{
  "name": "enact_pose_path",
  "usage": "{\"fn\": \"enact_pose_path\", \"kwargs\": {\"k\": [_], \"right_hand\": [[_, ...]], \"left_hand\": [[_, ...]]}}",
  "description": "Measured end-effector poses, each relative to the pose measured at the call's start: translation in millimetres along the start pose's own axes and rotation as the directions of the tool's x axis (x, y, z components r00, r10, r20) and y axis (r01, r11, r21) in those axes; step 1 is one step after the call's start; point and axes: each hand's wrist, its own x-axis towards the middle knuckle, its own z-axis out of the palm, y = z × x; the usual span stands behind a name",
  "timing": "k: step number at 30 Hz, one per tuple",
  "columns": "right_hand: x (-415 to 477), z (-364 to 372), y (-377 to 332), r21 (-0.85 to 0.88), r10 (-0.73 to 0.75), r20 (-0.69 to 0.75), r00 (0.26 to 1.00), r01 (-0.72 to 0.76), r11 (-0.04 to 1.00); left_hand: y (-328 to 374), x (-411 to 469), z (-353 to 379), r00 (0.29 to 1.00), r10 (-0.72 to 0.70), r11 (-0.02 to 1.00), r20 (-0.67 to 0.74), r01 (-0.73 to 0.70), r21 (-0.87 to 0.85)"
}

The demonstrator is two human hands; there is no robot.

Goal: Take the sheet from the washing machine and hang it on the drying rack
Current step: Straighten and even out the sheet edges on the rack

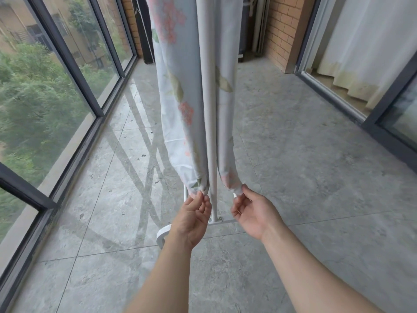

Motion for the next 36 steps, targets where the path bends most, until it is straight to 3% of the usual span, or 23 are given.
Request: {"fn": "enact_pose_path", "kwargs": {"k": [9,16,30,36], "right_hand": [[4,-6,1,0.019,0.021,-0.024,0.999,-0.021,1.000],[2,-3,-4,0.267,-0.004,0.062,0.998,-0.013,0.963],[8,9,5,0.122,-0.011,-0.209,0.978,0.037,0.992],[9,6,12,0.142,0.007,-0.198,0.980,0.021,0.990]], "left_hand": [[-2,8,1,0.986,0.149,0.983,-0.081,-0.138,0.124],[5,-4,12,0.995,0.007,0.982,-0.096,-0.025,-0.189],[-1,0,14,0.987,-0.029,0.993,-0.159,0.011,-0.117],[1,1,14,0.988,-0.031,0.994,-0.148,0.015,-0.104]]}}
